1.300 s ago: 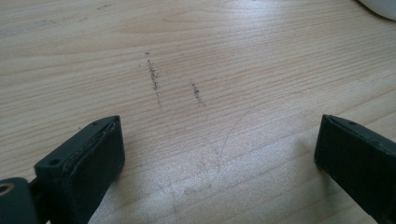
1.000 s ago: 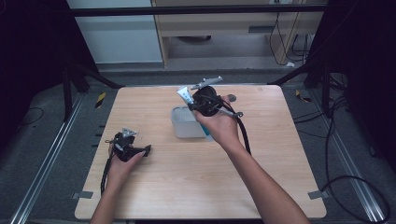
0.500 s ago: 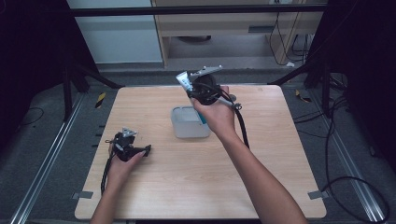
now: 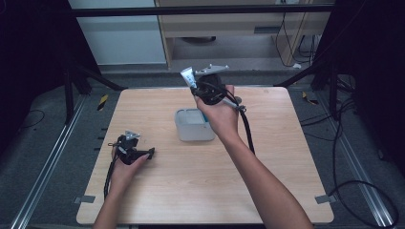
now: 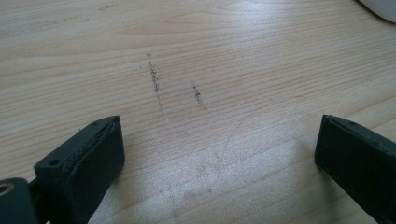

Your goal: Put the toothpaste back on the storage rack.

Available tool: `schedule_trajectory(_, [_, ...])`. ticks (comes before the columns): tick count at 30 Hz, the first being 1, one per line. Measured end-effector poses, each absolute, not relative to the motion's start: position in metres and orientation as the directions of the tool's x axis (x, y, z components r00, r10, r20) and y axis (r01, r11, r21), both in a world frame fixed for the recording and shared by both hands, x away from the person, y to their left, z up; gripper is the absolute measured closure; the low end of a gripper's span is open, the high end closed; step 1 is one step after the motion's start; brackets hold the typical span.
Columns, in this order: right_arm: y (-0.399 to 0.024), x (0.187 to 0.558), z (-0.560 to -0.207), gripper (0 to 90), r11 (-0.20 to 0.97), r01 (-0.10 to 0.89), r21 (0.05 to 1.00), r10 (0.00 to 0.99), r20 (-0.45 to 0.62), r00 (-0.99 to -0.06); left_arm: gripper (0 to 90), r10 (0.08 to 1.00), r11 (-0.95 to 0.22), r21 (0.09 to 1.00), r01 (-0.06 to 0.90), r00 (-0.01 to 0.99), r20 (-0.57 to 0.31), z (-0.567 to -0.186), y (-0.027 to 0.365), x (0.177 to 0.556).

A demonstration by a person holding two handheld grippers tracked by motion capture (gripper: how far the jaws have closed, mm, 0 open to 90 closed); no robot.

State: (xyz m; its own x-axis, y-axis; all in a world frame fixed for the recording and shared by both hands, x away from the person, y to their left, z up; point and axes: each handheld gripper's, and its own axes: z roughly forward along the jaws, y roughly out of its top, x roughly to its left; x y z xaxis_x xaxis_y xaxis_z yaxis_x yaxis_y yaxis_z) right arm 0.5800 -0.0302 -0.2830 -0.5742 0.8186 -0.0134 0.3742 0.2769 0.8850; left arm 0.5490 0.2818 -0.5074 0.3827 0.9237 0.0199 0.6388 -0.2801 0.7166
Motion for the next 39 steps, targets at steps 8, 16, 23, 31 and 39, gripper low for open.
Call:
schedule_trajectory(8, [-0.027,0.589,-0.280,79.5,0.246,0.357,0.901,0.831,-0.007,-0.556,0.9,0.925,-0.279,0.714,0.642,0.380,0.020,-0.507,0.281,0.548])
schedule_trajectory(16, [-0.020,0.594,-0.283,79.5,0.249,0.342,0.906,0.837,-0.025,-0.546,0.8,0.925,-0.278,0.714,0.643,0.379,0.019,-0.507,0.281,0.548])
schedule_trajectory(23, [-0.012,0.599,-0.281,79.5,0.238,0.313,0.919,0.844,-0.037,-0.535,0.9,0.924,-0.279,0.715,0.641,0.381,0.019,-0.507,0.281,0.547])
schedule_trajectory(31, [-0.003,0.605,-0.278,79.5,0.202,0.284,0.937,0.846,-0.021,-0.532,0.7,0.927,-0.272,0.717,0.642,0.374,0.017,-0.507,0.280,0.548])
schedule_trajectory(39, [-0.002,0.612,-0.285,79.6,0.184,0.273,0.944,0.853,-0.015,-0.521,0.7,0.927,-0.272,0.717,0.642,0.374,0.017,-0.507,0.280,0.548])
